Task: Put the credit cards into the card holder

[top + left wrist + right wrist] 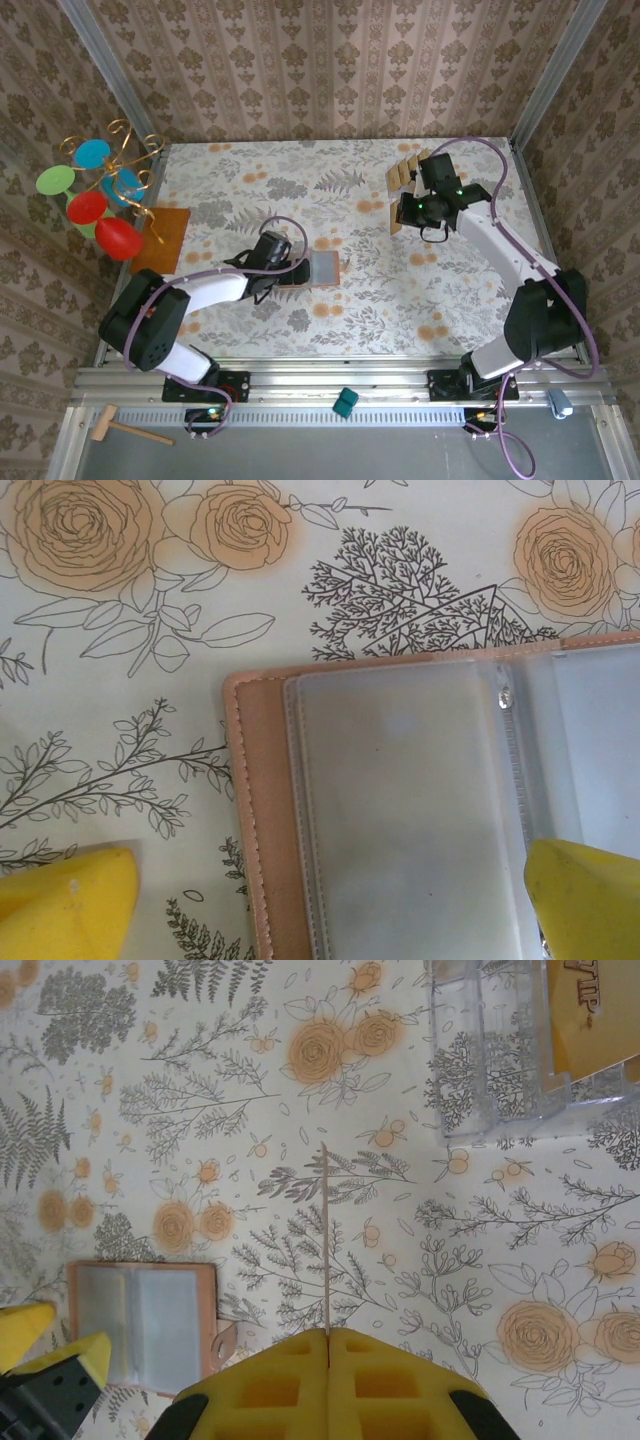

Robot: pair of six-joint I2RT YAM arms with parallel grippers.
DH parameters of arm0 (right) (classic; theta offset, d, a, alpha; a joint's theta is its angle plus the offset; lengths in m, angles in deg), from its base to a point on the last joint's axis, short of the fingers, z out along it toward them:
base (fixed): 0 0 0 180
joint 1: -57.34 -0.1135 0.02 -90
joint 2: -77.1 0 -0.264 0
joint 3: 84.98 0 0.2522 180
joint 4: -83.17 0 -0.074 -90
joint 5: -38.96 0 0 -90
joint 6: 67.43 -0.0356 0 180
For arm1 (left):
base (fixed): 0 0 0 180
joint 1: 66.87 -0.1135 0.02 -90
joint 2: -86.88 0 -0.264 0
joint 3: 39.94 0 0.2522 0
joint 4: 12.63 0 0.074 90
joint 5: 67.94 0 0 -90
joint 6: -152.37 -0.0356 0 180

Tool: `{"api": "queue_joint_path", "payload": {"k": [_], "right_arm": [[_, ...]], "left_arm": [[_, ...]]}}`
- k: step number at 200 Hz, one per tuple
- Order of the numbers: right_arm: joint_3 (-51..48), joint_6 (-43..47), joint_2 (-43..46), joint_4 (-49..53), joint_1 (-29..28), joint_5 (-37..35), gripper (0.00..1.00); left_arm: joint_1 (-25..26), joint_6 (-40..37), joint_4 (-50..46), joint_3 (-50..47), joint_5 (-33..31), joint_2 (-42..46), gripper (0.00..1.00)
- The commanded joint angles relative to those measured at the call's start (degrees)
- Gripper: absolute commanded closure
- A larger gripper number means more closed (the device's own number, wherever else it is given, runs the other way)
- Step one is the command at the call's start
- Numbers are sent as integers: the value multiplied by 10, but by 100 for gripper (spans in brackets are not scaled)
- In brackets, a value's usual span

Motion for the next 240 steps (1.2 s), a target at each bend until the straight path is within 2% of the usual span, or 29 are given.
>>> {"api": "queue_joint_path", "payload": {"k": [1, 146, 201, 240], "right_arm": [[-17, -11, 27, -18, -2, 14, 100], [-56, -12, 28, -44, -3, 30, 100], [-77, -26, 43, -69, -3, 52, 100], [-127, -52, 58, -126, -13, 104, 100]], "left_arm": [[17, 24, 14, 5, 1, -19, 0], [97, 56, 2, 61, -40, -39, 0], [99, 26, -21, 109, -40, -67, 0], [82, 7, -93, 114, -70, -16, 0]]}}
